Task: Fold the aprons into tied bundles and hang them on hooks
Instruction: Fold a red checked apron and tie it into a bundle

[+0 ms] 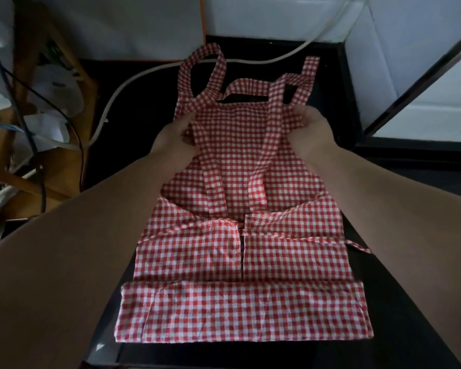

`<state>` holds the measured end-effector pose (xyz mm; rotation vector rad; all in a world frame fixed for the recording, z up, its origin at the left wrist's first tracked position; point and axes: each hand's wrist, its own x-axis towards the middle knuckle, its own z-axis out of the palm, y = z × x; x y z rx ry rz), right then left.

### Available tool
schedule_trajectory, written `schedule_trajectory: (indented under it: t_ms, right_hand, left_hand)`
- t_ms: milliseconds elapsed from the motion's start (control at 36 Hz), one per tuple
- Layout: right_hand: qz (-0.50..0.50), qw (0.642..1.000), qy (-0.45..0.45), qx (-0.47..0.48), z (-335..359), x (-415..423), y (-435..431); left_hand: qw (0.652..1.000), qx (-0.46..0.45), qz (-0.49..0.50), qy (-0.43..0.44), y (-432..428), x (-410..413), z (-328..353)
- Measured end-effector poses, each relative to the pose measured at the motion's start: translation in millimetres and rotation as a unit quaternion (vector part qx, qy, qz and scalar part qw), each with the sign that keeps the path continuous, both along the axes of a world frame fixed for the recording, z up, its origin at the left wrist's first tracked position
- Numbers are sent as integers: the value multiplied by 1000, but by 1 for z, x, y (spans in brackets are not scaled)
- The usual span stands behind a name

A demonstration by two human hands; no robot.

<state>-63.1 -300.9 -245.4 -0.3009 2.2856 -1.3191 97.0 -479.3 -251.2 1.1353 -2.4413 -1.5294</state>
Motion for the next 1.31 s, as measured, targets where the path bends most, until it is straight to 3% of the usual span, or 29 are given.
schedule_trajectory:
  t_ms: [83, 194, 222, 333, 500, 611, 889, 1083, 1139, 1194, 1250, 1306]
  right_hand:
    - [3, 999, 22, 34, 5, 13, 1]
    - [49, 974, -166, 143, 7, 29, -7]
    - [67, 968, -177, 167, 4, 30, -8]
    - [63, 979, -64, 181, -9, 21, -1]
    - [135, 946, 99, 277, -11, 23, 26]
    - [138, 956, 117, 230, -4, 36, 28]
    - [185, 938, 278, 97, 9, 104, 83]
    - [276, 901, 298, 150, 4, 156, 147]
    - [320, 885, 288, 179, 3, 169, 163]
    - [382, 847, 273, 250, -1, 177, 173]
    - [432, 800, 265, 323, -2, 184, 183]
    - [444, 783, 262, 348, -2, 185, 184]
  left_hand:
    - [999, -36, 20, 5, 1, 3, -1]
    - [996, -81, -25, -19, 8, 9, -3]
    - [993, -97, -57, -35, 10, 10, -6]
    - [964, -183, -132, -141, 21, 16, -15]
    - [945, -248, -143, -161, 30, 16, -12]
    - [941, -295, -111, -123, 40, 22, -5]
    - [926, -347, -137, 57, 98, 97, 8]
    - [905, -340, -246, 66, 142, 167, -3]
    - [907, -328, -263, 27, 152, 181, -3]
    - [906, -286, -297, -91, 156, 189, 0]
    - [878, -289, -329, -196, 160, 198, 1]
    - [858, -302, -345, -232, 164, 199, 5]
